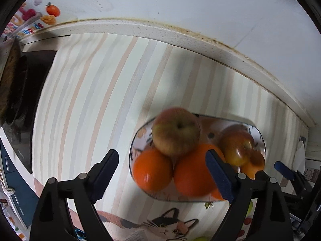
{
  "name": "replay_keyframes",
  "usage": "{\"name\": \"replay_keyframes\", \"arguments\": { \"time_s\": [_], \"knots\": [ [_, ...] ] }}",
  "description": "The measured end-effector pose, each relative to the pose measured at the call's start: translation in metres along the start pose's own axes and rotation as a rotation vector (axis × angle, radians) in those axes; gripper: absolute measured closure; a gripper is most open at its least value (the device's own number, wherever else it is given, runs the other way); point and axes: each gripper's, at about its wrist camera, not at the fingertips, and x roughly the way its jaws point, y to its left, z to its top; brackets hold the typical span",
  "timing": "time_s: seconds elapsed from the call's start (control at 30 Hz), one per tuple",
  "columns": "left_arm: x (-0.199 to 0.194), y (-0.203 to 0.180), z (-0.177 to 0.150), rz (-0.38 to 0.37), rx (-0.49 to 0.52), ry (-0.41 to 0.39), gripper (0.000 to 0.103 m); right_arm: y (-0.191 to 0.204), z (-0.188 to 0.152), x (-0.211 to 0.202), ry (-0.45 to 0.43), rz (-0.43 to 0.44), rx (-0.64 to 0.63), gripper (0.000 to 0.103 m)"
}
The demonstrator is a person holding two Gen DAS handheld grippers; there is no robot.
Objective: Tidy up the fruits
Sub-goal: 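Lift both tools away from the plate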
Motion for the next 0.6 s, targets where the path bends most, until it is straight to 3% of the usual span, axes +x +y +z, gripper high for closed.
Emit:
{"name": "replay_keyframes", "arguments": {
  "time_s": [0.6],
  "knots": [
    [-0.086,-0.011,-0.14,0.041,-0.023,-0.25,0.015,0.044,-0.094,-0.099,-0.168,-0.038,-0.18,0.011]
  ]
}}
